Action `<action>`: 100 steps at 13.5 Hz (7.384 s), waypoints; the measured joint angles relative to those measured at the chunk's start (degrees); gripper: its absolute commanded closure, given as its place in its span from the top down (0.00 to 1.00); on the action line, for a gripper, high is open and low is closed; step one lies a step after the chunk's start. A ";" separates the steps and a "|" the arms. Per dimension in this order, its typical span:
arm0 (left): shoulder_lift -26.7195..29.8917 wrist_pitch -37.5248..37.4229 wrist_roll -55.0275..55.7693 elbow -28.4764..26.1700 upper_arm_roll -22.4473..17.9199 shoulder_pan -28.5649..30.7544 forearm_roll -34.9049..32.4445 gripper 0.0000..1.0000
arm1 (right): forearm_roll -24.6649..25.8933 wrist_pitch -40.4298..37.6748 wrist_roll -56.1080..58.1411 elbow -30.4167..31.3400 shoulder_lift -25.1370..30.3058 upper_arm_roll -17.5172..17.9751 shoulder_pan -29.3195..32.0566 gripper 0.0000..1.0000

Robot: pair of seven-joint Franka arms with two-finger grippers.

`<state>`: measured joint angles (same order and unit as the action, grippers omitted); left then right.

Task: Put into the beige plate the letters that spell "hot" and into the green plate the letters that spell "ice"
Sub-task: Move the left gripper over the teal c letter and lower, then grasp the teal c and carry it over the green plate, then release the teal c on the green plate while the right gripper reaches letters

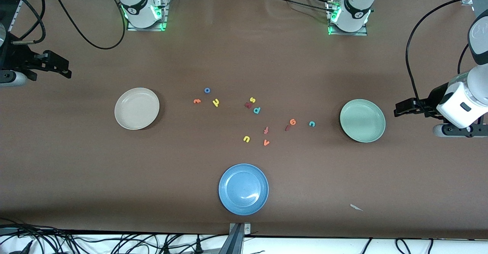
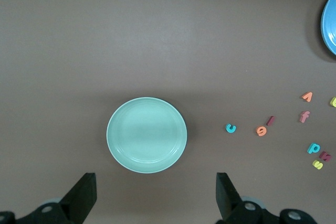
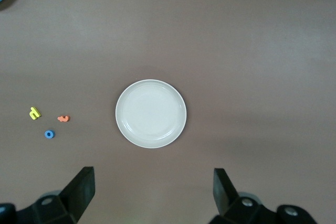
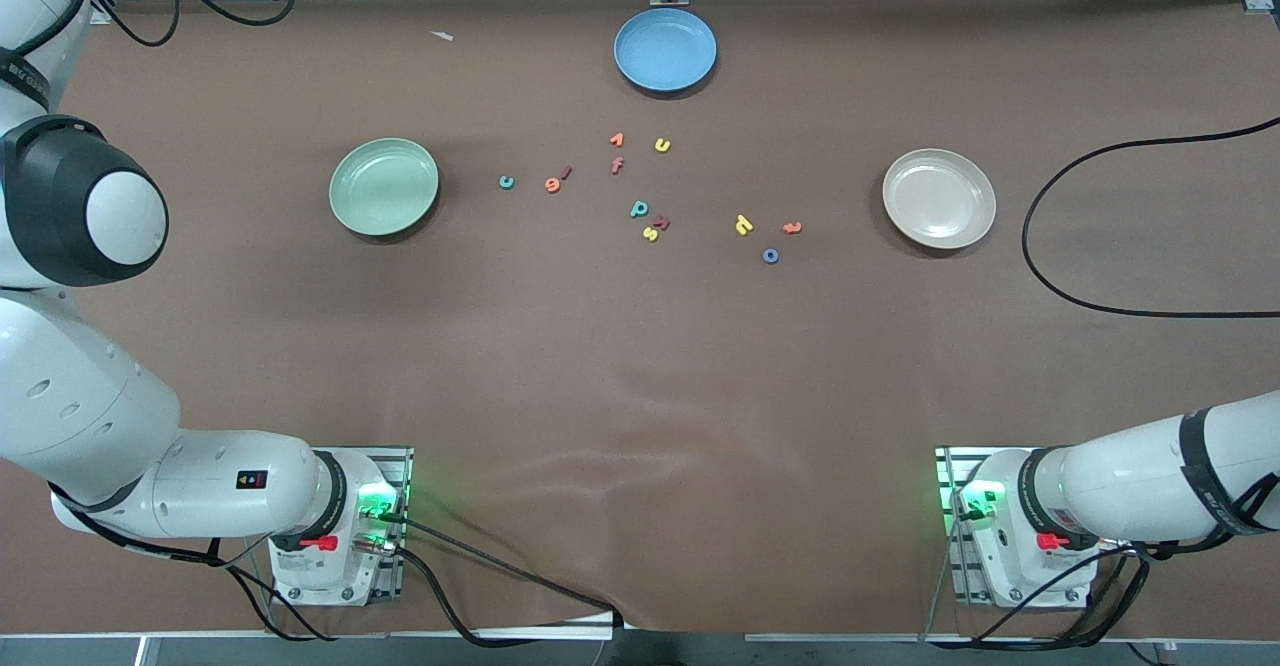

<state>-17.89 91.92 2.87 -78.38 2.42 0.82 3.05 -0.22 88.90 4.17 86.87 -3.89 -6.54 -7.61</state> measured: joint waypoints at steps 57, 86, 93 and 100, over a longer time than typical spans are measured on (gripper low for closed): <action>-16.25 44.27 9.06 -30.99 3.11 -15.42 2.16 0.04 | -0.17 0.01 0.00 -0.01 -0.04 -0.01 0.01 1.00; -7.52 19.34 -0.35 -23.03 5.11 1.93 0.35 1.00 | -1.53 4.61 -11.38 0.65 -8.90 13.92 0.38 1.00; -6.60 22.15 27.39 -22.33 17.36 -1.36 0.35 0.94 | -0.82 23.69 -22.37 14.08 -11.94 23.63 0.60 1.00; -15.21 38.40 37.08 -24.58 17.73 -8.26 0.33 0.77 | 6.28 37.02 -31.44 25.87 -12.83 28.18 0.65 1.00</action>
<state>-33.10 130.32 39.95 -102.96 20.15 -7.44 3.38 6.07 125.92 -27.27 112.74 -16.72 21.64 -6.96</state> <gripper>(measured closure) 0.163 0.000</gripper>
